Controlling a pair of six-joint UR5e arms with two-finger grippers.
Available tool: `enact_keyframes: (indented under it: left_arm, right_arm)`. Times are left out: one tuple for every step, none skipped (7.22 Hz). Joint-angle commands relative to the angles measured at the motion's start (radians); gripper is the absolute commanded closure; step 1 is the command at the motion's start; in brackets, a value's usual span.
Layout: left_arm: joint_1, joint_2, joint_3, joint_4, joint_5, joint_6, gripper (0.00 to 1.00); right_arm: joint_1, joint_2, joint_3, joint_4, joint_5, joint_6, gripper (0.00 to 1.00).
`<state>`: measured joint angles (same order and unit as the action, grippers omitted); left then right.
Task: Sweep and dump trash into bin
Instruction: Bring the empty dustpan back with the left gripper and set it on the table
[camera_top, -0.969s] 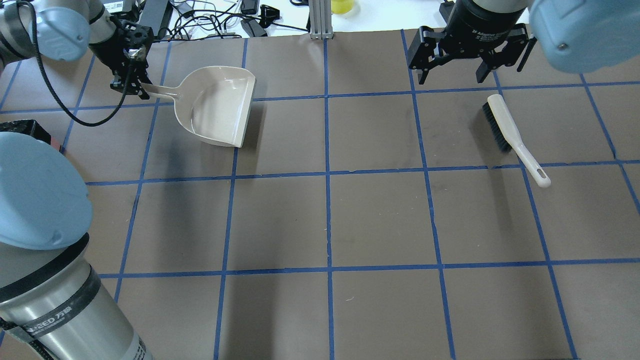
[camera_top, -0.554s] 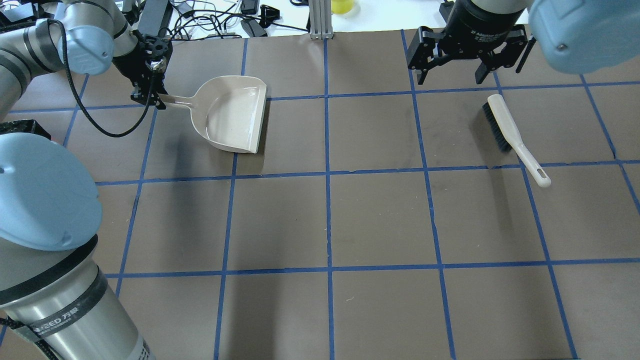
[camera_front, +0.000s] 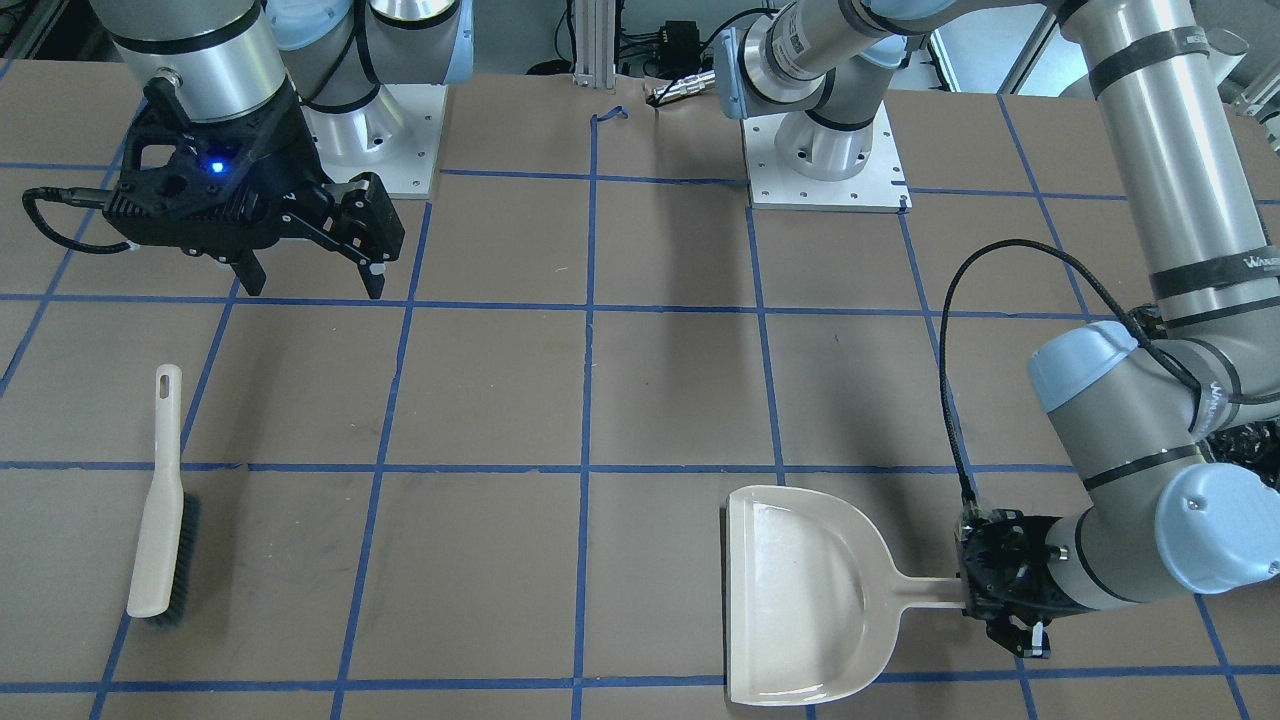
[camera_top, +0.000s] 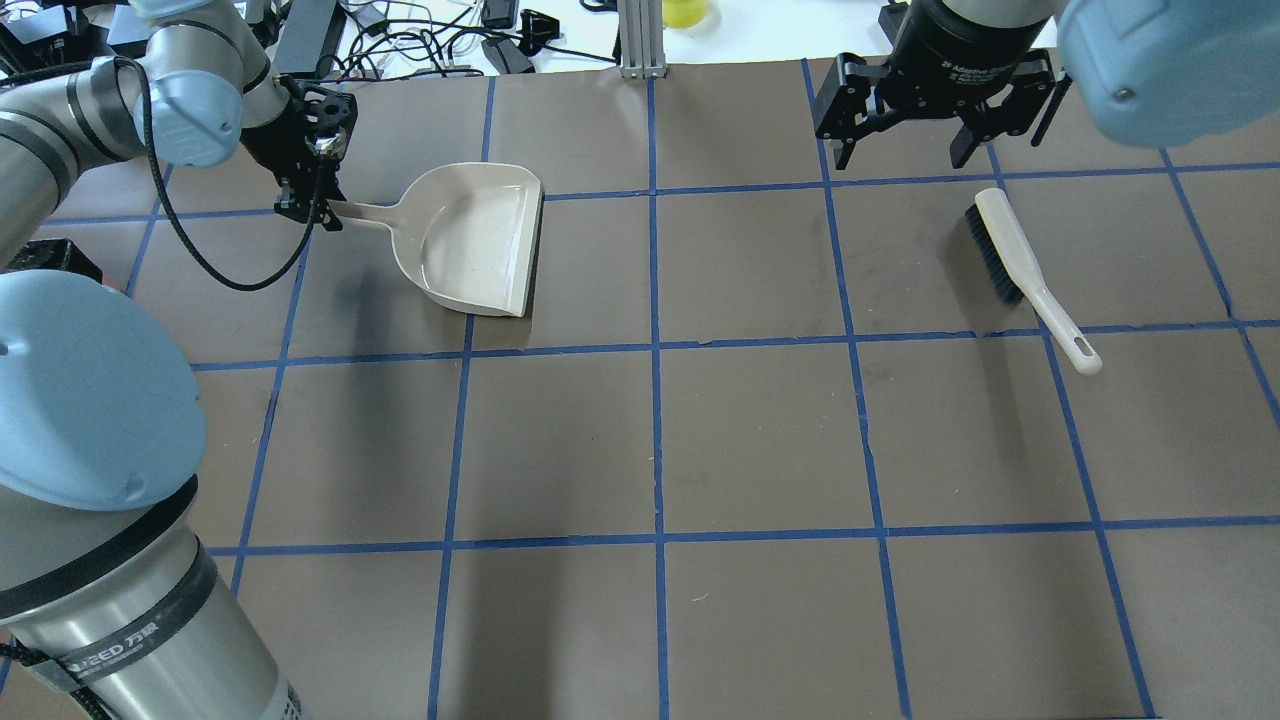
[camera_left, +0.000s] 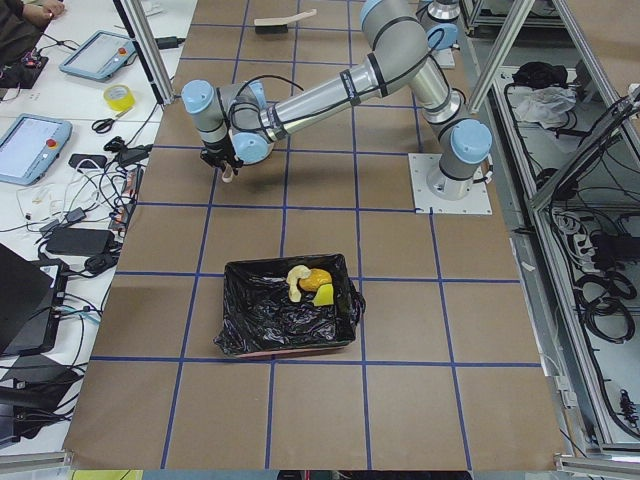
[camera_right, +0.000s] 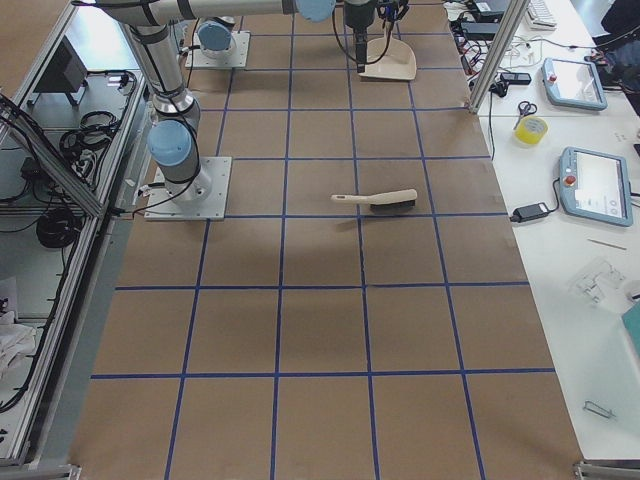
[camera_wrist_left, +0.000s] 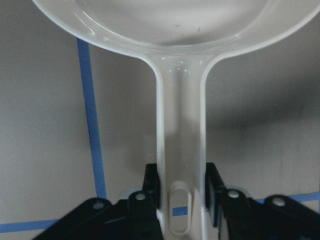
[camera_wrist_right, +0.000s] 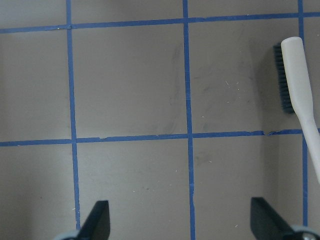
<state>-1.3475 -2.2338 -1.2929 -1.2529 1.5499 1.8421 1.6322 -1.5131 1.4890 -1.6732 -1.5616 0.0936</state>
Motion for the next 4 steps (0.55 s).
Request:
enact_keyframes:
  left_arm:
    - [-0.018, 0.011, -0.014, 0.003, 0.002, -0.027, 0.59]
    - [-0.019, 0.020, -0.025, 0.000, 0.004, -0.027, 0.48]
    - [-0.019, 0.043, -0.026, -0.006, 0.007, -0.027, 0.44]
    - [-0.019, 0.083, -0.019, -0.043, 0.012, -0.056, 0.44]
  right_arm:
    - [0.000, 0.001, 0.001, 0.000, 0.000, 0.000, 0.00]
    - [0.000, 0.001, 0.001, 0.000, 0.000, 0.000, 0.00]
    - [0.000, 0.001, 0.001, 0.001, 0.000, 0.000, 0.00]
    - [0.000, 0.001, 0.001, 0.001, 0.000, 0.000, 0.00]
